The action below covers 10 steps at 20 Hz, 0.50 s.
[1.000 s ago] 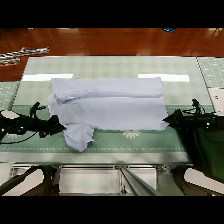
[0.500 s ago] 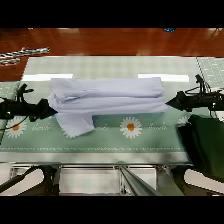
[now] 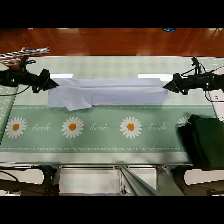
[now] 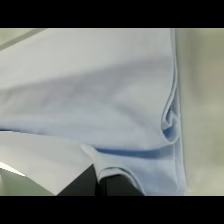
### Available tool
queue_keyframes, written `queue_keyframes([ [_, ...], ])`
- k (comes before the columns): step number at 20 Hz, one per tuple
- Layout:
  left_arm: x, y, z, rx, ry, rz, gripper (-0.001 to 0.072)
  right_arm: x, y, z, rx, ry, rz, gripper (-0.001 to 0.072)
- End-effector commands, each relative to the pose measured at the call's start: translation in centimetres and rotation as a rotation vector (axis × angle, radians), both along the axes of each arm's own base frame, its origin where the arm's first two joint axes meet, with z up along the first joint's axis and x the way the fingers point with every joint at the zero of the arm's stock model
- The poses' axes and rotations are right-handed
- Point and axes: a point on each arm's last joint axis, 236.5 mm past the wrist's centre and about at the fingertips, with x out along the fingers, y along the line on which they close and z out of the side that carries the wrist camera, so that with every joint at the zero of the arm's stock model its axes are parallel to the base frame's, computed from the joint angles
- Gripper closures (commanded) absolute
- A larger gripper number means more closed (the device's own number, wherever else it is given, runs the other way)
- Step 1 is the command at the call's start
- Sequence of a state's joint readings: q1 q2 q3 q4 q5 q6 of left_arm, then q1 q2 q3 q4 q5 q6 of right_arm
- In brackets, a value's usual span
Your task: Fold the shirts.
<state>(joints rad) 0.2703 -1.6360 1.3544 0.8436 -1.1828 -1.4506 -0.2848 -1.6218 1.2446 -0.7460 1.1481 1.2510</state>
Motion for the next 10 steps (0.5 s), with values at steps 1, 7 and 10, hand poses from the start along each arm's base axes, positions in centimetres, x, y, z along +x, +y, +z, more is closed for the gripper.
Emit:
queue_keyframes([
  [1,4.2,-0.7,-0.7,-0.030,0.022,-0.016,0.0685,2.0,-0.1,-1.5,0.021,0.024,-0.018,0.0690],
  [7,7.6,-0.1,-2.9,-0.036,0.022,-0.020,0.0684,4.3,-0.7,-2.6,0.025,0.014,-0.042,0.0690],
  [10,6.5,-1.0,-5.2,-0.058,0.092,-0.055,0.0556,5.7,-0.7,-2.9,0.059,-0.007,-0.098,0.0545],
])
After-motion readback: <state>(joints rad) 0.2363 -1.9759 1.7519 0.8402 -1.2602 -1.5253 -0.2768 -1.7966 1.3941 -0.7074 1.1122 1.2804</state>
